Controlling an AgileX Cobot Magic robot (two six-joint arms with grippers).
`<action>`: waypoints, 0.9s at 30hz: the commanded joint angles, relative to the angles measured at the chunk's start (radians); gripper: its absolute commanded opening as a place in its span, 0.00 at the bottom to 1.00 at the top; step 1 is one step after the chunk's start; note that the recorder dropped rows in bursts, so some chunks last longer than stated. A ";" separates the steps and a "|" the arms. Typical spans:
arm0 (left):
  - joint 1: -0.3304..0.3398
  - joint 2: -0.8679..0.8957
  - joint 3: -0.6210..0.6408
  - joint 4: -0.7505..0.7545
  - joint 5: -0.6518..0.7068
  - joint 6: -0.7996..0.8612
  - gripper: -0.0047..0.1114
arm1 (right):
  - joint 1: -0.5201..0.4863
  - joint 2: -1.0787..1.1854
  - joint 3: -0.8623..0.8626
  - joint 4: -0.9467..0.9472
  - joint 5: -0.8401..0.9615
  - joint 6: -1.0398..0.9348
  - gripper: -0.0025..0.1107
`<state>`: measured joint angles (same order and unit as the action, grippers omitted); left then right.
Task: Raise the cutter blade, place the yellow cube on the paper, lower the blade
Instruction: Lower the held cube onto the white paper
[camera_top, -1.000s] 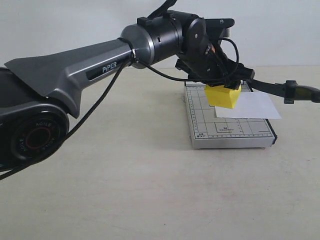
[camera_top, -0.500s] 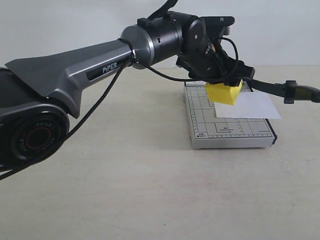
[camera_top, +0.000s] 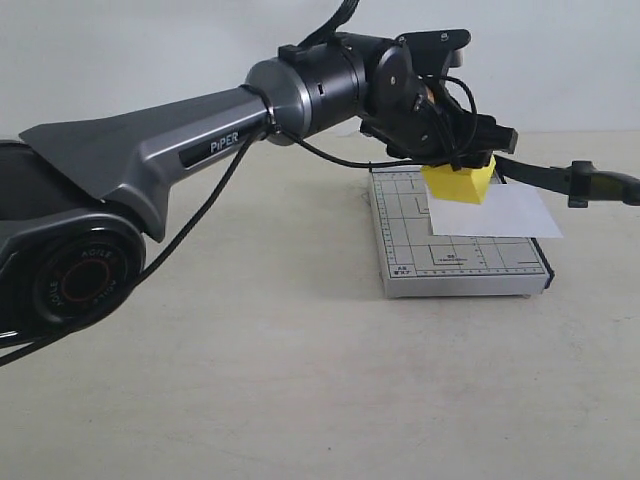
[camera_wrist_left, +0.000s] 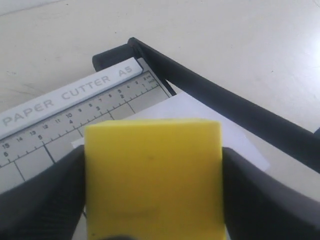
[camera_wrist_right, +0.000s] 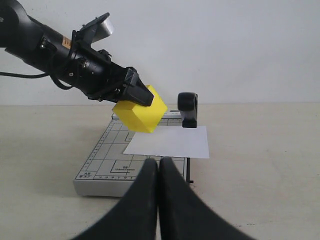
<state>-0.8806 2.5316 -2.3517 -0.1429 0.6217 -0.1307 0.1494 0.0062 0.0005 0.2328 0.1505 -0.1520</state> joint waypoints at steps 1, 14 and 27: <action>-0.004 0.008 -0.005 -0.033 -0.008 0.004 0.08 | 0.001 -0.006 0.000 -0.007 -0.004 -0.005 0.02; -0.004 0.009 -0.005 0.008 0.062 0.004 0.08 | 0.001 -0.006 0.000 -0.007 -0.004 -0.005 0.02; -0.004 0.009 -0.005 0.009 0.060 0.016 0.08 | 0.001 -0.006 0.000 -0.007 -0.004 -0.005 0.02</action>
<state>-0.8806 2.5462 -2.3517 -0.1338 0.6859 -0.1263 0.1494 0.0062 0.0005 0.2328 0.1505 -0.1520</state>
